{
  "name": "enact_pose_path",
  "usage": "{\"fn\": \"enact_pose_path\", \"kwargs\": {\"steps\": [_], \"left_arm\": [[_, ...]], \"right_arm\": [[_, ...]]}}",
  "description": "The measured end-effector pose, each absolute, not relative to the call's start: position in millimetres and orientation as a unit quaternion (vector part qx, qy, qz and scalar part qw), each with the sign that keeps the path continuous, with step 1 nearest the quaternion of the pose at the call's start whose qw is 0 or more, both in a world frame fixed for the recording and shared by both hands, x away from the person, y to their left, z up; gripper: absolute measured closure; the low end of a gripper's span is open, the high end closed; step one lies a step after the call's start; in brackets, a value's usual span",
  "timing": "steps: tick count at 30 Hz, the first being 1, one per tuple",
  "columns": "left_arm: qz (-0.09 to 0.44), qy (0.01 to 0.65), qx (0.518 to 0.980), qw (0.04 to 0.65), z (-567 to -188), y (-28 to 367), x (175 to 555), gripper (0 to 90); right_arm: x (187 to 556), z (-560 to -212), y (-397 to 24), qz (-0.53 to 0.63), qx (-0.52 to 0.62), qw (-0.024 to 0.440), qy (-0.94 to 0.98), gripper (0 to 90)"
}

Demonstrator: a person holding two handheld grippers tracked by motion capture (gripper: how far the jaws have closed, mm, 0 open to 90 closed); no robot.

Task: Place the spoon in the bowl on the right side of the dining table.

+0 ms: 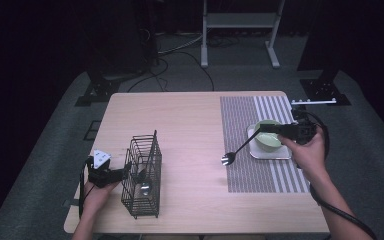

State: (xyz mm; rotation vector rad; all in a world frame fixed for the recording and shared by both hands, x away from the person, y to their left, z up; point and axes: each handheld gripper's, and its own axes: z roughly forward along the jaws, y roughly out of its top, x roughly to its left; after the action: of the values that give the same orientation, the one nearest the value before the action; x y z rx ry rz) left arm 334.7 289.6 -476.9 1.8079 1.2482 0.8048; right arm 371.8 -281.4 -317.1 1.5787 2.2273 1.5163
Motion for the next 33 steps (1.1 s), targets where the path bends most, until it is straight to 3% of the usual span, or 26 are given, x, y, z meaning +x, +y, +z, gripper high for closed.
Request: {"fn": "enact_pose_path", "kwargs": {"steps": [33], "left_arm": [[0.318, 0.49, 0.712, 0.388, -477, 289, 335, 2.1]], "right_arm": [[378, -321, -324, 0.484, 0.556, 0.037, 0.675, 88.6]]}}
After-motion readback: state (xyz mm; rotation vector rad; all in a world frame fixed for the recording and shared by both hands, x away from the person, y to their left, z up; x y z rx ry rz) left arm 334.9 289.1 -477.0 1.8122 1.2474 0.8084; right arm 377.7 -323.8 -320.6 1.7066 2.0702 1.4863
